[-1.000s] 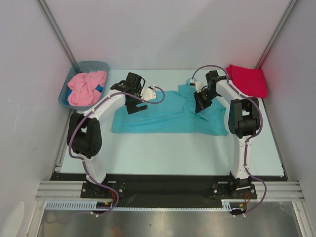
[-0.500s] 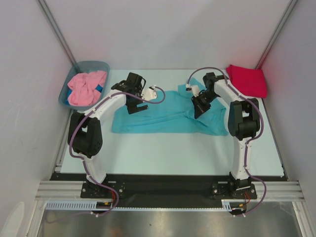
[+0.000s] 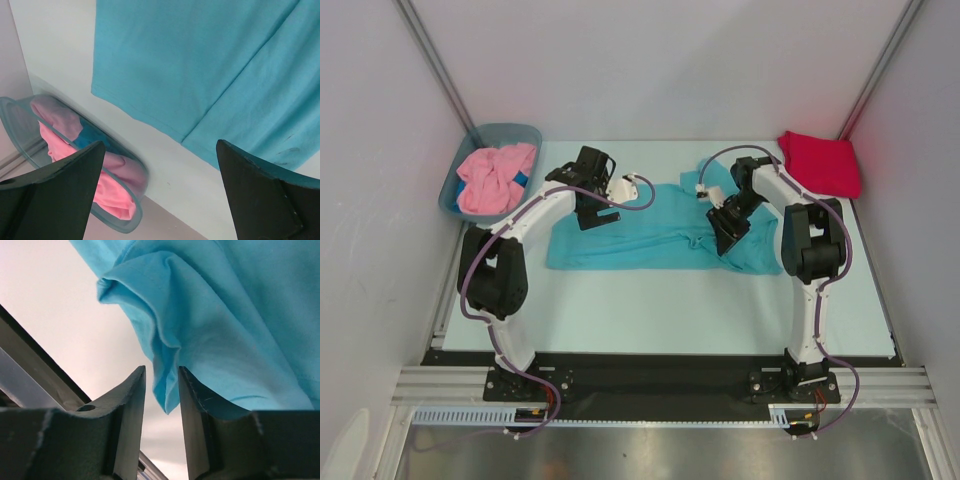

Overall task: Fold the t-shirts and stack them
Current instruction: Fold the tshirt

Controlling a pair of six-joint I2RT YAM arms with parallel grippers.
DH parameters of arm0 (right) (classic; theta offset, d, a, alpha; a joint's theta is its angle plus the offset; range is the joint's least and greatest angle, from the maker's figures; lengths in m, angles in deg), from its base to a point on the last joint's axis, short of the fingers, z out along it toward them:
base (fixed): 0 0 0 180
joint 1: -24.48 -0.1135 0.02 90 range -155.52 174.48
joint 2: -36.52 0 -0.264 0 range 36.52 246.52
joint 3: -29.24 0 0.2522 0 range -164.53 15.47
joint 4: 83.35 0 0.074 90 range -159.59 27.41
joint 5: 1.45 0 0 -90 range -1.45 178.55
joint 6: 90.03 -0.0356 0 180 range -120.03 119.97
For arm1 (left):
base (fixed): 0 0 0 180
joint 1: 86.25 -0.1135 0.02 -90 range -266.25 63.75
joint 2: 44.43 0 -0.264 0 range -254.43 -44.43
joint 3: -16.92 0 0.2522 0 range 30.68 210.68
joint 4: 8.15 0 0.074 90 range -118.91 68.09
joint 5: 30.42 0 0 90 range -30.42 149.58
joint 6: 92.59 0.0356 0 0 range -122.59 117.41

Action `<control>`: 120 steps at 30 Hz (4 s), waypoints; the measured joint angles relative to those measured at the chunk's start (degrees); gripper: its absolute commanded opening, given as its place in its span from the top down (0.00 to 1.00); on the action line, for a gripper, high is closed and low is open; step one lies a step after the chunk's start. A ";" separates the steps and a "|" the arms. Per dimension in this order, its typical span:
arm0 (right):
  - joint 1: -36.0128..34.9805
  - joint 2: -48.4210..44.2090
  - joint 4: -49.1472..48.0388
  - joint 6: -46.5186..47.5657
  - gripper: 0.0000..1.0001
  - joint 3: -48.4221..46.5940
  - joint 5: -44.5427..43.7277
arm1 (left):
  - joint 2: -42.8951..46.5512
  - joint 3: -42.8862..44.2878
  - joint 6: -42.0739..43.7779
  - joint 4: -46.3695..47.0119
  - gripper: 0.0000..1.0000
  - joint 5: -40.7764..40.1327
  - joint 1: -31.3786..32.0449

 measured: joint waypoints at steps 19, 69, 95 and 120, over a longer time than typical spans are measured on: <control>2.67 -0.52 -6.54 -4.46 0.73 -2.23 -3.19 | -0.04 0.00 0.39 0.37 0.00 -0.33 0.00; -19.23 -29.53 -31.91 2.14 0.59 37.68 -32.44 | 4.02 -5.07 1.38 2.67 0.00 -0.83 0.02; -19.30 -27.47 -36.72 1.77 0.59 39.06 -34.95 | 4.46 -5.05 1.77 3.32 0.00 -0.87 0.04; -19.37 -26.77 -37.62 -0.02 0.78 39.15 -35.08 | 4.44 -4.35 2.51 3.87 0.00 -0.87 0.04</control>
